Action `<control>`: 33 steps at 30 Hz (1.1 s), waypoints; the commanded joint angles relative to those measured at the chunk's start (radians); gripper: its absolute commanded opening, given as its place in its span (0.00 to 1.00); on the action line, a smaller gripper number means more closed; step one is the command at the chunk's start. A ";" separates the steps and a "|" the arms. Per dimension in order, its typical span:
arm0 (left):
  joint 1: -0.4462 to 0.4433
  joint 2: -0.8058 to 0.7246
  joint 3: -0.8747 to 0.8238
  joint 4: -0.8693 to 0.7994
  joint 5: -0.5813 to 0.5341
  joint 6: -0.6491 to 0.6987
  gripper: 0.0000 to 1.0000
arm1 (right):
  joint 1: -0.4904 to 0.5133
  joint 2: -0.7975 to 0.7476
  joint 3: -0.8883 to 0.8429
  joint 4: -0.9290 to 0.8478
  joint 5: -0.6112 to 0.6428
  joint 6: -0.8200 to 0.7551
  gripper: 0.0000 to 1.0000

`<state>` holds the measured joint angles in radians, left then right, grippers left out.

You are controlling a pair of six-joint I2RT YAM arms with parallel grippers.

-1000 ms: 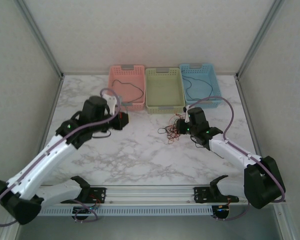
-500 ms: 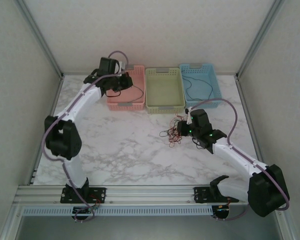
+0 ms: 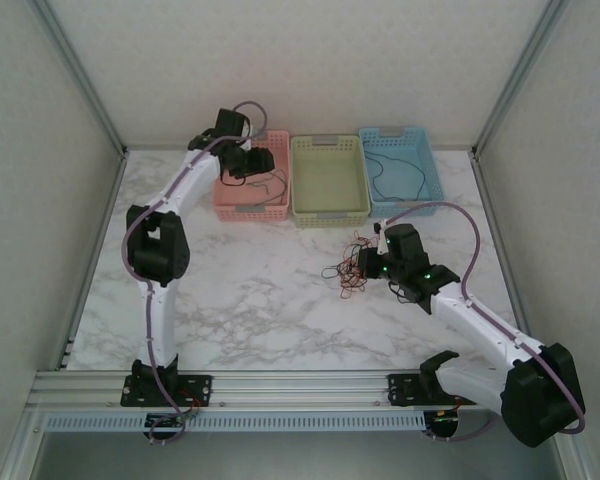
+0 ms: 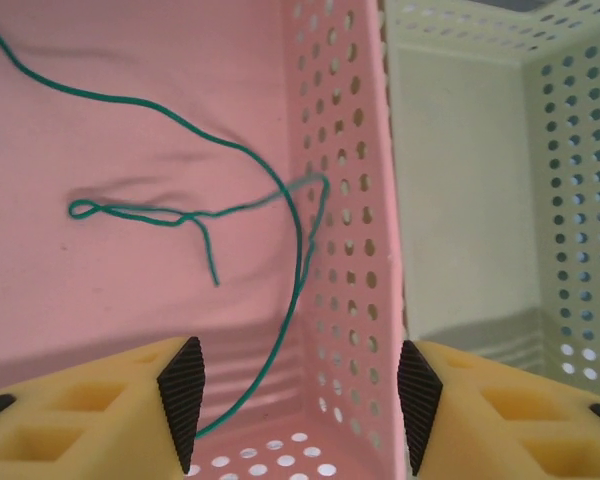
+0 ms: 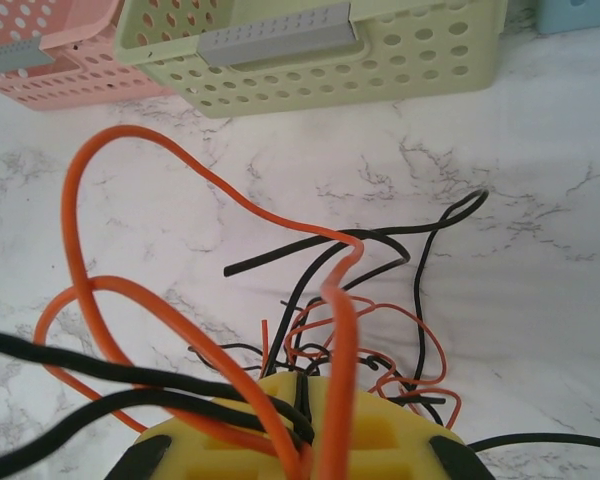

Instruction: Untangle the cables

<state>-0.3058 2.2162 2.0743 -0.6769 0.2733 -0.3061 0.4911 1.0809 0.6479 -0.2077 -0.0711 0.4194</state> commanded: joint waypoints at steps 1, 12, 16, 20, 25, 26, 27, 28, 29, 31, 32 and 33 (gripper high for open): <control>-0.013 -0.143 -0.049 -0.051 -0.065 0.042 0.55 | -0.003 -0.020 -0.002 -0.026 0.015 -0.002 0.00; -0.235 -0.752 -0.828 0.290 0.036 0.011 0.54 | -0.003 -0.060 0.080 -0.078 -0.106 0.004 0.00; -0.320 -0.870 -1.081 0.476 0.169 -0.063 0.54 | -0.003 -0.061 0.101 -0.090 -0.225 -0.024 0.00; -0.367 -0.944 -1.214 0.630 0.249 -0.087 0.57 | -0.002 -0.026 0.100 -0.074 -0.325 -0.045 0.00; -0.417 -0.922 -1.185 0.628 0.277 -0.025 0.58 | 0.008 0.022 0.101 -0.045 -0.371 -0.039 0.00; -0.424 -0.910 -1.178 0.643 0.288 -0.024 0.58 | 0.012 0.030 0.104 -0.041 -0.377 -0.036 0.00; -0.431 -0.895 -1.169 0.658 0.300 -0.023 0.59 | 0.015 0.038 0.103 -0.035 -0.386 -0.033 0.00; -0.440 -0.879 -1.157 0.663 0.313 -0.016 0.59 | 0.016 0.042 0.105 -0.032 -0.392 -0.033 0.00; -0.453 -0.857 -1.139 0.657 0.318 0.000 0.59 | 0.020 0.049 0.108 -0.033 -0.396 -0.032 0.00; -0.474 -0.815 -1.102 0.623 0.312 0.035 0.58 | 0.021 0.053 0.115 -0.040 -0.398 -0.032 0.00; -0.481 -0.795 -1.084 0.607 0.316 0.050 0.58 | 0.023 0.053 0.117 -0.044 -0.399 -0.036 0.00; -0.485 -0.780 -1.075 0.607 0.316 0.053 0.58 | 0.023 0.053 0.117 -0.046 -0.396 -0.037 0.00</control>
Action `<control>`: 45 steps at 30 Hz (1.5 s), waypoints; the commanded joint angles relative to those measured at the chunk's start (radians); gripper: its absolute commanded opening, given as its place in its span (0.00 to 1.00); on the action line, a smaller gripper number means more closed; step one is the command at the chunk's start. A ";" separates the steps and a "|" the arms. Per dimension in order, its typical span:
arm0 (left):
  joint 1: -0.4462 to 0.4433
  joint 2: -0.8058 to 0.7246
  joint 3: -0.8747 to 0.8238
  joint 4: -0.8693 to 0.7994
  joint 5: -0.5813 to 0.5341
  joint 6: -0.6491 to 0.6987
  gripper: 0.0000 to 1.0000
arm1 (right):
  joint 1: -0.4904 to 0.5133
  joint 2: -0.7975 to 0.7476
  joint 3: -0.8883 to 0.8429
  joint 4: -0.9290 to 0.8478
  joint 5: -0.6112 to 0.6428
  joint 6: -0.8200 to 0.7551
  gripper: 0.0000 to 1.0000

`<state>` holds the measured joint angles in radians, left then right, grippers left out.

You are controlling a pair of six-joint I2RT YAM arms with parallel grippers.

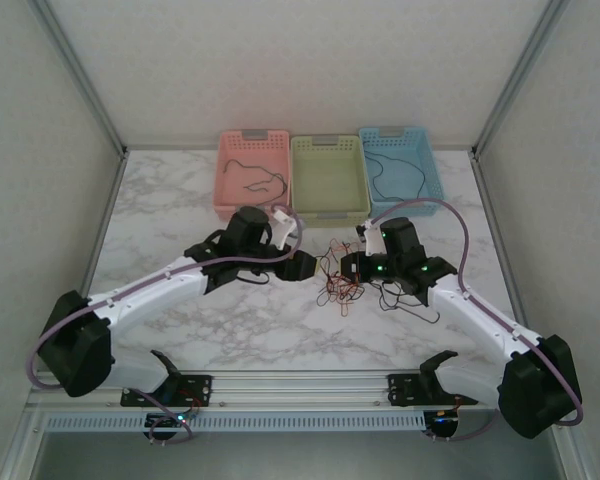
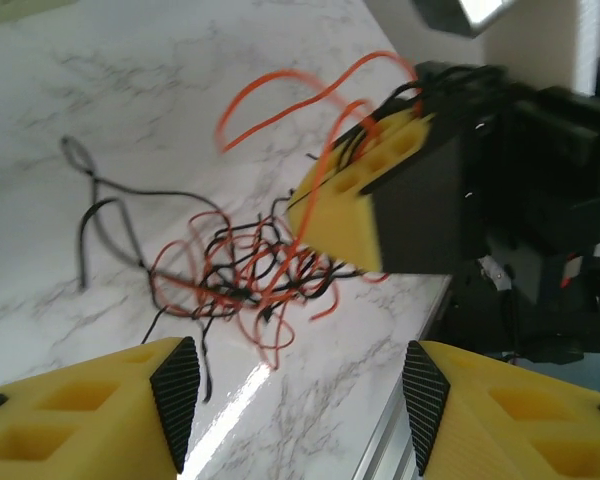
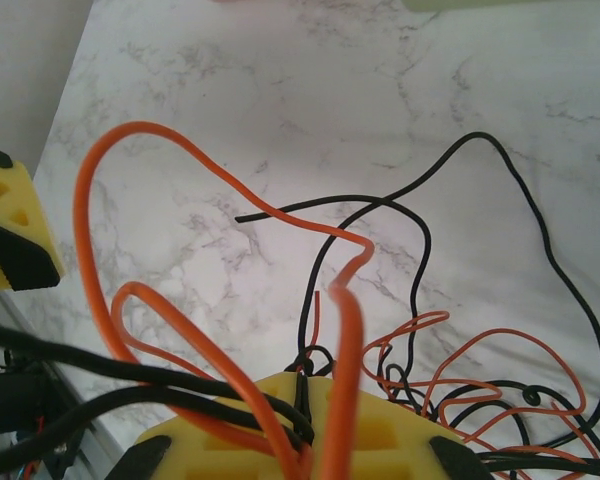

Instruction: Untangle the cables

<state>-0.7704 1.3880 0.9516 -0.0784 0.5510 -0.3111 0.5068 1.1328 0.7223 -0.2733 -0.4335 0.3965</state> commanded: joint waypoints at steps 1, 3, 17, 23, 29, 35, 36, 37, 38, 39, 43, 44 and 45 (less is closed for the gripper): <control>-0.022 0.061 0.051 0.018 0.045 0.055 0.58 | 0.007 0.001 0.041 0.018 -0.032 -0.014 0.00; -0.031 0.087 0.065 0.034 0.068 0.055 0.58 | 0.008 0.003 0.039 0.015 -0.037 -0.015 0.00; -0.058 0.186 0.116 0.050 0.007 0.060 0.15 | 0.013 0.000 0.051 -0.024 -0.040 -0.025 0.03; -0.054 0.070 0.077 0.005 -0.133 0.045 0.00 | 0.012 -0.035 0.053 -0.036 -0.026 -0.030 0.68; -0.050 -0.049 0.103 -0.182 -0.211 0.088 0.00 | 0.012 -0.083 0.019 0.004 -0.010 -0.039 0.76; -0.043 -0.176 0.153 -0.366 -0.307 0.132 0.00 | 0.013 -0.095 -0.016 0.030 0.004 -0.031 0.77; -0.040 -0.197 0.162 -0.393 -0.320 0.139 0.00 | 0.014 -0.099 -0.020 0.032 0.006 -0.031 0.77; -0.036 -0.218 0.170 -0.415 -0.337 0.141 0.00 | 0.013 -0.106 -0.023 0.030 0.014 -0.036 0.77; -0.032 -0.236 0.175 -0.431 -0.351 0.142 0.00 | 0.013 -0.109 -0.026 0.024 0.032 -0.039 0.77; -0.028 -0.252 0.182 -0.449 -0.361 0.142 0.00 | 0.015 -0.113 -0.027 0.017 0.048 -0.040 0.77; -0.014 -0.296 0.203 -0.495 -0.393 0.144 0.00 | 0.029 -0.128 -0.046 0.029 0.069 -0.030 0.77; -0.013 -0.301 0.203 -0.499 -0.394 0.144 0.00 | 0.033 -0.131 -0.052 0.034 0.072 -0.026 0.77; -0.012 -0.306 0.203 -0.505 -0.402 0.144 0.00 | 0.037 -0.137 -0.059 0.042 0.079 -0.021 0.77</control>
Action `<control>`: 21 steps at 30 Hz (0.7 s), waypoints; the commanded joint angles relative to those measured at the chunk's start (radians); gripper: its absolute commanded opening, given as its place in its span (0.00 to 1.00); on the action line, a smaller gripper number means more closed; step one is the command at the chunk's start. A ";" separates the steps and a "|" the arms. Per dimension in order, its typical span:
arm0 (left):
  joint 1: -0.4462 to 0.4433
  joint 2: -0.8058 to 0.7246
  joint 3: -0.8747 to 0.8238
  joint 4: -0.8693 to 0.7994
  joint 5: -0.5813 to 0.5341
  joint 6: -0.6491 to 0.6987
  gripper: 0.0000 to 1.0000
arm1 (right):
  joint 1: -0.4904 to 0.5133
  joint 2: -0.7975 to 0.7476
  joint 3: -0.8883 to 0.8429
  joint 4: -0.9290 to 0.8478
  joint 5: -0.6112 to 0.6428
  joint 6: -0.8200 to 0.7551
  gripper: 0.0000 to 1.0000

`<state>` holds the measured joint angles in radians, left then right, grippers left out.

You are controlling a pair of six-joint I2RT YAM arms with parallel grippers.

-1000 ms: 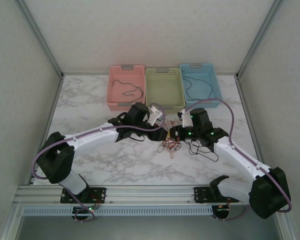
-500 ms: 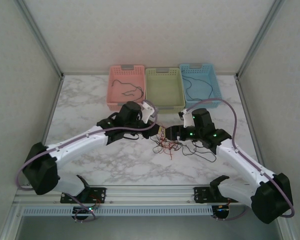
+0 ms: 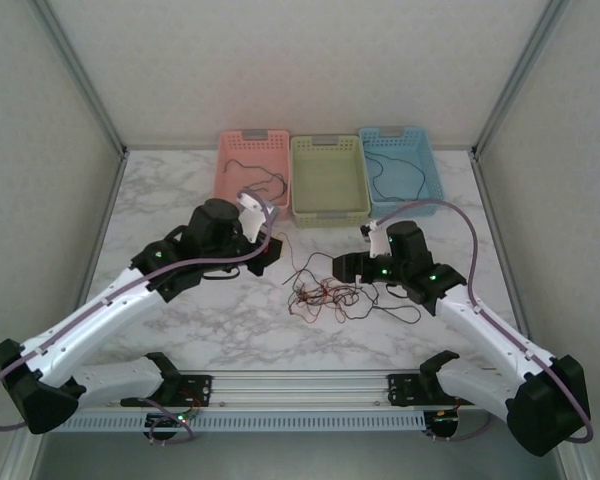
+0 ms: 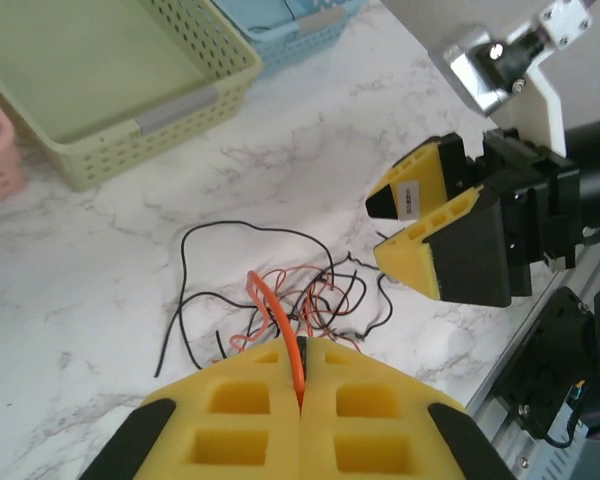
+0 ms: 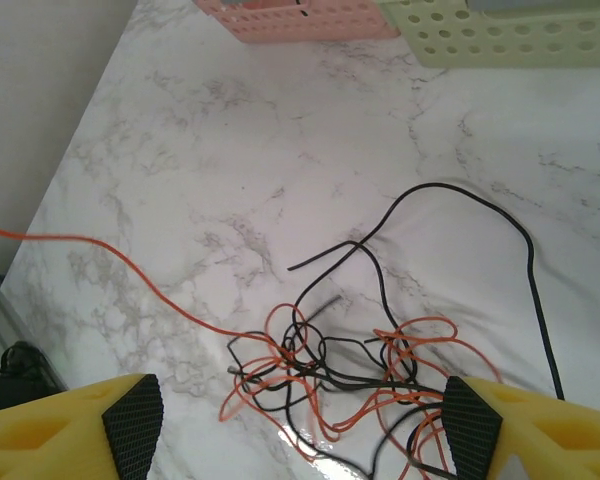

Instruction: Untangle the cables

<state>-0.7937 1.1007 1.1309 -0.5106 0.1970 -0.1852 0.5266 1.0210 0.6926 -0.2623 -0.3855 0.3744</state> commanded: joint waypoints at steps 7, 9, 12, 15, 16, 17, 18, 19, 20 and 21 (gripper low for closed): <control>0.014 -0.056 0.030 -0.116 -0.101 0.010 0.00 | 0.081 0.001 -0.003 -0.035 0.105 0.038 0.69; 0.016 -0.067 0.032 -0.121 -0.107 0.012 0.00 | 0.124 0.024 0.012 -0.068 0.116 0.046 0.65; 0.016 -0.073 0.031 -0.133 -0.113 0.013 0.00 | 0.160 0.060 0.013 -0.129 0.181 0.078 0.59; 0.017 -0.083 0.020 -0.136 -0.123 0.013 0.00 | 0.164 0.073 -0.028 -0.131 0.171 0.096 0.53; 0.018 -0.086 0.014 -0.135 -0.122 0.013 0.00 | 0.165 0.075 -0.042 -0.127 0.166 0.097 0.51; 0.019 -0.090 0.011 -0.137 -0.122 0.013 0.00 | 0.166 0.078 -0.052 -0.125 0.161 0.097 0.51; 0.019 -0.092 0.009 -0.139 -0.122 0.013 0.00 | 0.167 0.084 -0.062 -0.125 0.154 0.097 0.50; 0.019 -0.094 0.007 -0.142 -0.120 0.013 0.00 | 0.167 0.096 -0.069 -0.122 0.144 0.094 0.49; 0.019 -0.095 0.005 -0.145 -0.118 0.014 0.00 | 0.168 0.112 -0.072 -0.120 0.133 0.090 0.49; 0.020 -0.097 0.004 -0.146 -0.117 0.015 0.00 | 0.169 0.132 -0.073 -0.118 0.123 0.087 0.48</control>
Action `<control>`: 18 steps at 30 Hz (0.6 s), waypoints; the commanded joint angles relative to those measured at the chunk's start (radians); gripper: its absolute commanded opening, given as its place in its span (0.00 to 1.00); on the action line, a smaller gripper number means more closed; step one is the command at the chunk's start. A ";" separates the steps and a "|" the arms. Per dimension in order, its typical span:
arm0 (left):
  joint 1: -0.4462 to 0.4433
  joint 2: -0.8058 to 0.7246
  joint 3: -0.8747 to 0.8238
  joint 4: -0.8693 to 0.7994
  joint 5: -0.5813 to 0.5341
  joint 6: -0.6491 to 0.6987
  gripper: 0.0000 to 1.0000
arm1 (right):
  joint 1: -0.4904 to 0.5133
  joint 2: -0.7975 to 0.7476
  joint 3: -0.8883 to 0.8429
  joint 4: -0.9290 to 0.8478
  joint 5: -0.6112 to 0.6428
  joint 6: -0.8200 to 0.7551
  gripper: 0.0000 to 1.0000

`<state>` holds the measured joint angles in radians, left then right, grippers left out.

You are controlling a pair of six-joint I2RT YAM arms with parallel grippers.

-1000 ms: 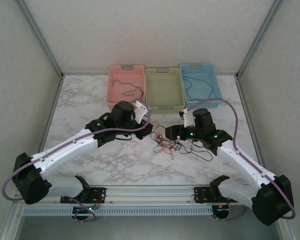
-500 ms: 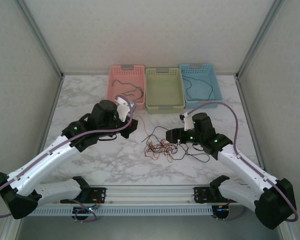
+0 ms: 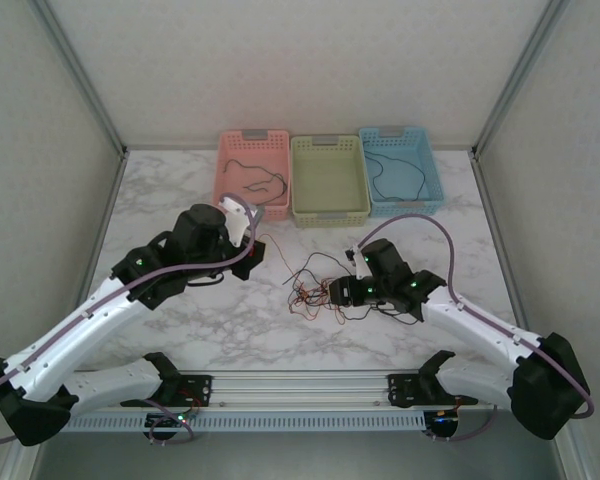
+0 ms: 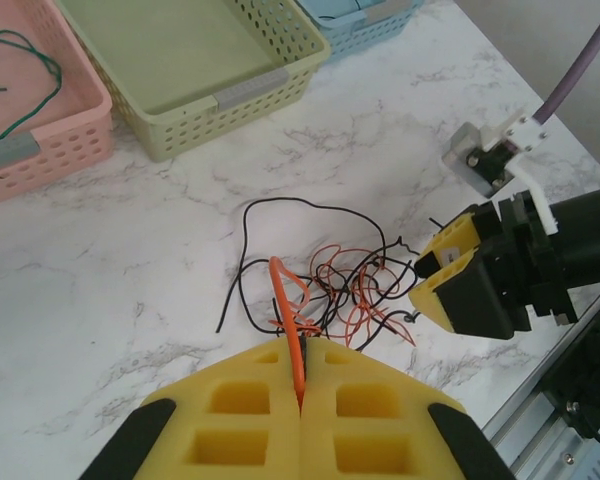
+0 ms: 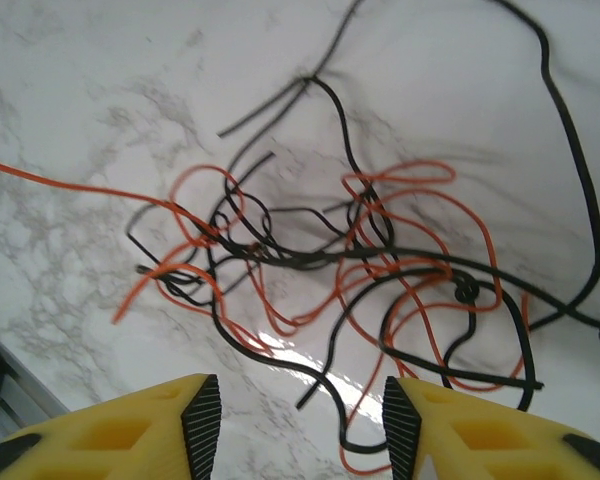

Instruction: Untangle the cables

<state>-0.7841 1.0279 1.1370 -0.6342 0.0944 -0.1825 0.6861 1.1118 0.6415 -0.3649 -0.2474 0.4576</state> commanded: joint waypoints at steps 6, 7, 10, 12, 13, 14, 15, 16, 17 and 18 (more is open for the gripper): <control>0.014 -0.037 -0.005 -0.023 -0.006 0.014 0.00 | 0.026 0.151 -0.011 0.019 -0.053 -0.010 0.42; 0.014 -0.039 -0.003 -0.027 -0.005 0.014 0.00 | 0.031 0.169 -0.009 0.024 -0.055 -0.013 0.42; 0.016 -0.043 -0.005 -0.026 -0.009 0.012 0.00 | 0.042 0.223 0.002 0.031 -0.062 -0.025 0.38; 0.016 -0.046 -0.005 -0.026 -0.010 0.011 0.00 | 0.046 0.256 0.015 0.023 -0.052 -0.029 0.30; 0.016 -0.048 -0.004 -0.031 -0.014 0.009 0.00 | 0.047 0.261 0.027 0.005 -0.028 -0.029 0.23; 0.017 -0.052 0.000 -0.035 -0.024 0.008 0.00 | 0.047 0.257 0.033 -0.007 0.000 -0.028 0.19; 0.017 -0.057 0.009 -0.049 -0.043 0.007 0.00 | 0.047 0.239 0.036 -0.013 0.025 -0.025 0.16; 0.017 -0.062 0.023 -0.074 -0.077 0.003 0.00 | 0.047 0.215 0.040 -0.020 0.045 -0.028 0.12; 0.018 -0.066 0.041 -0.103 -0.123 -0.002 0.00 | 0.047 0.188 0.045 -0.029 0.067 -0.028 0.09; 0.019 -0.070 0.066 -0.146 -0.189 -0.008 0.00 | 0.047 0.156 0.054 -0.042 0.089 -0.032 0.05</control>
<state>-0.7769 0.9874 1.1389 -0.6781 0.0475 -0.1829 0.7258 1.3365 0.6540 -0.3622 -0.2352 0.4374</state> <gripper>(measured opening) 0.053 0.103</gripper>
